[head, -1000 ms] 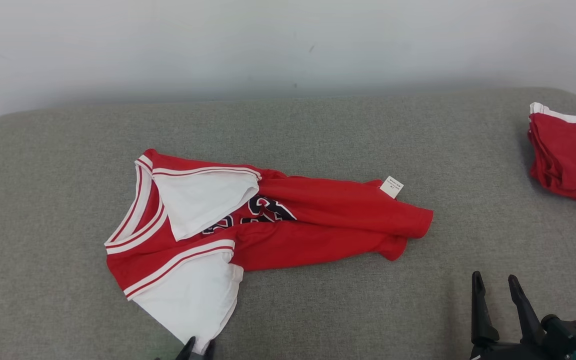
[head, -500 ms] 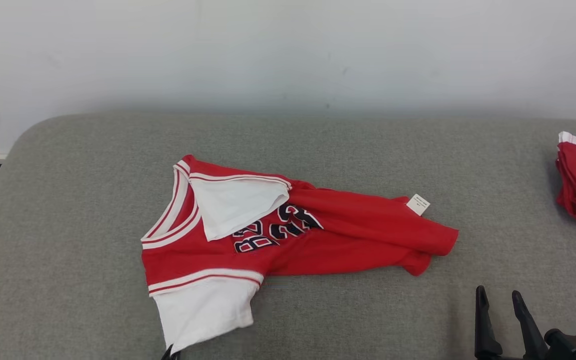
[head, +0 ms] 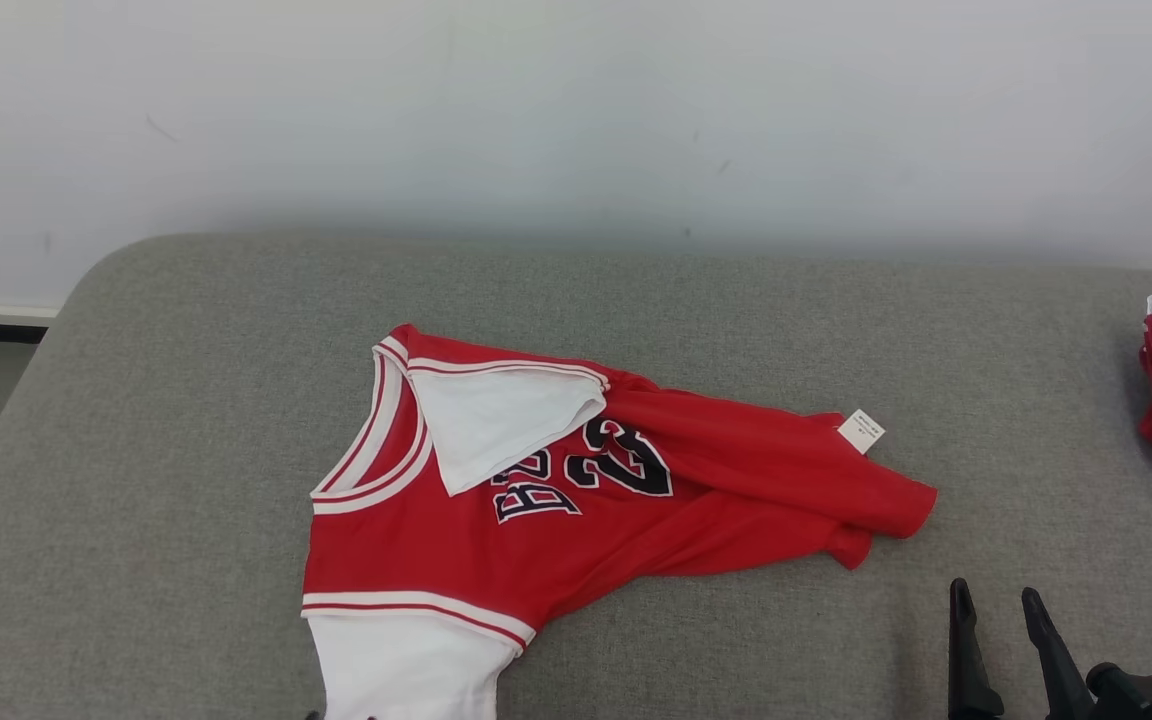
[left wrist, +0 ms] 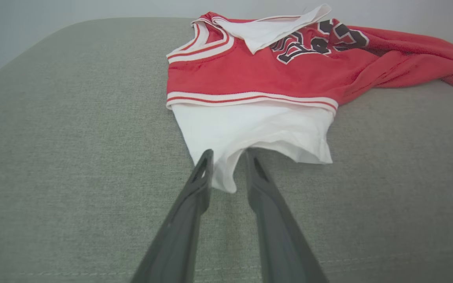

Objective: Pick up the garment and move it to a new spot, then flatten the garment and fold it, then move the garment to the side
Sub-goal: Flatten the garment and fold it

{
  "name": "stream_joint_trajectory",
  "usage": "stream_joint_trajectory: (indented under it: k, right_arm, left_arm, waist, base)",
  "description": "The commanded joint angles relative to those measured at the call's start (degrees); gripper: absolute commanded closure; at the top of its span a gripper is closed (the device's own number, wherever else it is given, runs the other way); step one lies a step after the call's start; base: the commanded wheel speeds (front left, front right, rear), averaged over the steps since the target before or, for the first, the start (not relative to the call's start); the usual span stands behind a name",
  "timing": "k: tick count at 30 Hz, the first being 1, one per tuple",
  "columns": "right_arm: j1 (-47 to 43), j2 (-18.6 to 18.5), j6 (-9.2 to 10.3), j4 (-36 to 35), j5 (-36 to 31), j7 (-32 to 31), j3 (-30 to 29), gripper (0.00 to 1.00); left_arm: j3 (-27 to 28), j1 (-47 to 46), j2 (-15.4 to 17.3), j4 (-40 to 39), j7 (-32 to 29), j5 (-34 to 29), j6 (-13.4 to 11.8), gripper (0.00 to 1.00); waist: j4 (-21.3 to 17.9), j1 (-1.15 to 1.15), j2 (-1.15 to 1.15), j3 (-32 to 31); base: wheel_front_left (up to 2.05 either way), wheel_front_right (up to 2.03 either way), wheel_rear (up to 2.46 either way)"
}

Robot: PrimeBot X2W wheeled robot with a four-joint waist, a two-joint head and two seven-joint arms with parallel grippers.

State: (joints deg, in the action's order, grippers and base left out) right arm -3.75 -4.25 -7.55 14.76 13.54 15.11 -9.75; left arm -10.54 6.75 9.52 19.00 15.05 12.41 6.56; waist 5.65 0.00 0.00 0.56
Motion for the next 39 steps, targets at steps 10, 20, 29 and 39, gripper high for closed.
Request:
stream_joint_trajectory:
  k: [10, 20, 29, 39]
  right_arm:
    - [-0.6, 0.0, 0.15, 0.0, -0.2, 0.0, -0.4, 0.00]
    - [0.0, -0.7, 0.15, 0.5, -0.3, 0.0, 0.5, 0.00]
    - [5.5, -4.5, 0.15, 2.6, -0.8, 0.0, 3.2, 0.00]
    - [17.7, -9.7, 0.15, 15.7, 0.0, -0.8, 5.5, 0.00]
  left_arm:
    - [4.6, 0.7, -2.5, -13.5, 0.2, -0.6, 0.6, 0.00]
    - [12.5, -1.0, -4.1, -13.3, 0.2, -1.6, -1.4, 0.00]
    - [14.3, -1.7, -5.7, -13.9, 0.2, -3.3, -1.1, 0.00]
    - [13.5, -4.4, -6.4, -12.3, 0.2, -3.6, -0.3, 0.00]
  waist:
    - [0.0, 0.00, 0.00, -0.3]
    - [-2.1, 0.00, 0.00, -0.1]
    - [-2.7, 0.00, 0.00, 1.2]
    - [0.3, 0.00, 0.00, 3.9]
  base:
    - [0.00, 0.00, 0.00]
    - [0.00, 0.00, 0.00]
    - [0.00, 0.00, 0.00]
    - [0.00, 0.00, 0.00]
